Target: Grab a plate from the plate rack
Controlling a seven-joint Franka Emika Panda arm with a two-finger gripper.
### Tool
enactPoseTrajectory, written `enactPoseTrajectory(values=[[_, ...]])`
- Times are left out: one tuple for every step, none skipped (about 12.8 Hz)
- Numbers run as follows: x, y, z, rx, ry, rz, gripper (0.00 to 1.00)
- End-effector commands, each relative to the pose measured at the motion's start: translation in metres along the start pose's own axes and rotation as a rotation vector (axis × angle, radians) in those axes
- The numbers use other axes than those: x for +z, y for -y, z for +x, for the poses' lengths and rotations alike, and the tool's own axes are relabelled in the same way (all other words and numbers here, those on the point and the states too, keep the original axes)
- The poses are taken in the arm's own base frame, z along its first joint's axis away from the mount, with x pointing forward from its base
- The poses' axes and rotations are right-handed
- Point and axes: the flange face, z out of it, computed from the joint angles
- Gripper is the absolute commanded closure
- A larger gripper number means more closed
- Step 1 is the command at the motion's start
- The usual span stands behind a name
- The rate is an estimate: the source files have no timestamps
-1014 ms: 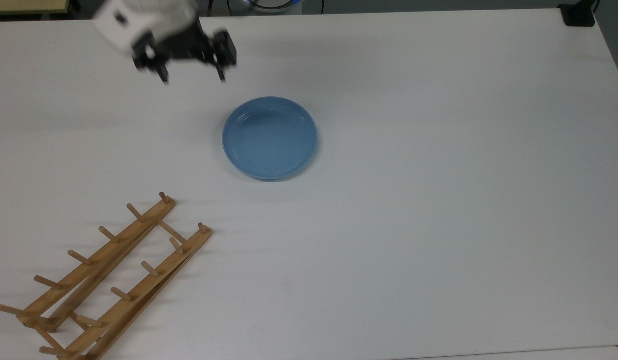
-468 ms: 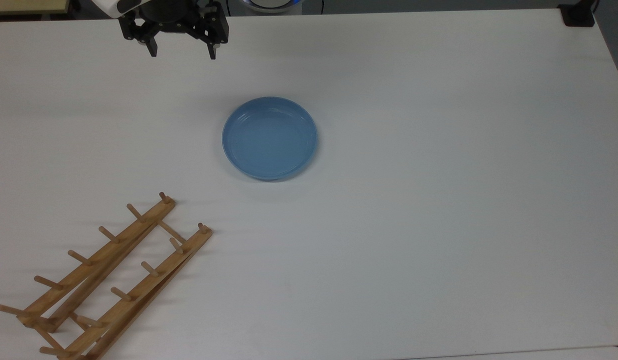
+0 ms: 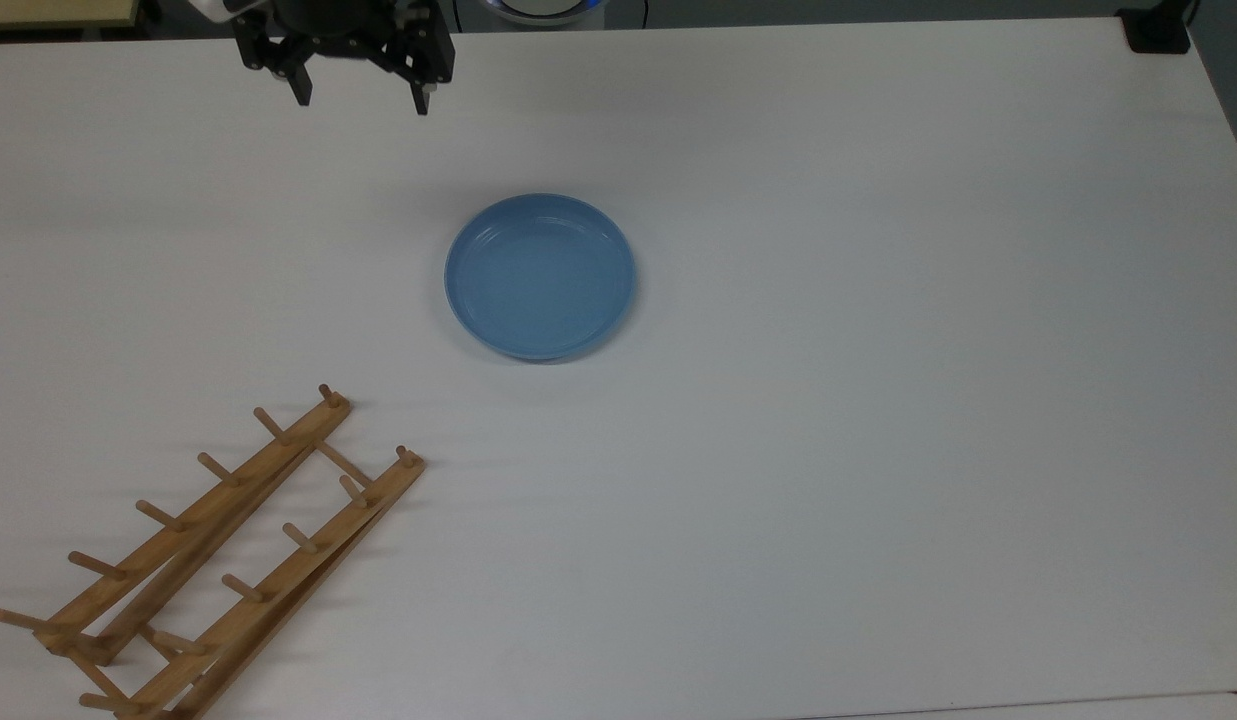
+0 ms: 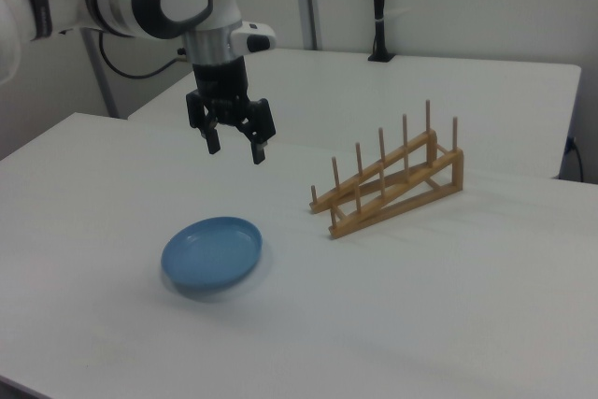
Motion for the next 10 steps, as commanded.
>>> enactPoseTrajectory(values=[[-0.0114, 0.0146, -0.0191, -0.006, -0.036, -0.001, 0.00], [-0.0115, 0.0155, -0.0191, -0.007, -0.036, -0.001, 0.00], [-0.0115, 0.0163, -0.0190, -0.010, -0.036, -0.001, 0.00], [-0.0113, 0.0198, -0.0192, -0.016, -0.032, -0.001, 0.00], [-0.0075, 0.0219, -0.0181, -0.020, -0.020, -0.001, 0.00], [-0.0054, 0.0205, -0.0162, -0.017, -0.010, -0.002, 0.00], [-0.0057, 0.0173, -0.0124, -0.010, -0.018, -0.004, 0.00], [-0.0070, 0.0161, -0.0114, -0.007, -0.016, 0.000, 0.00], [-0.0084, 0.0151, -0.0126, -0.005, -0.016, 0.000, 0.00], [-0.0123, 0.0131, -0.0149, 0.000, -0.022, 0.003, 0.00]])
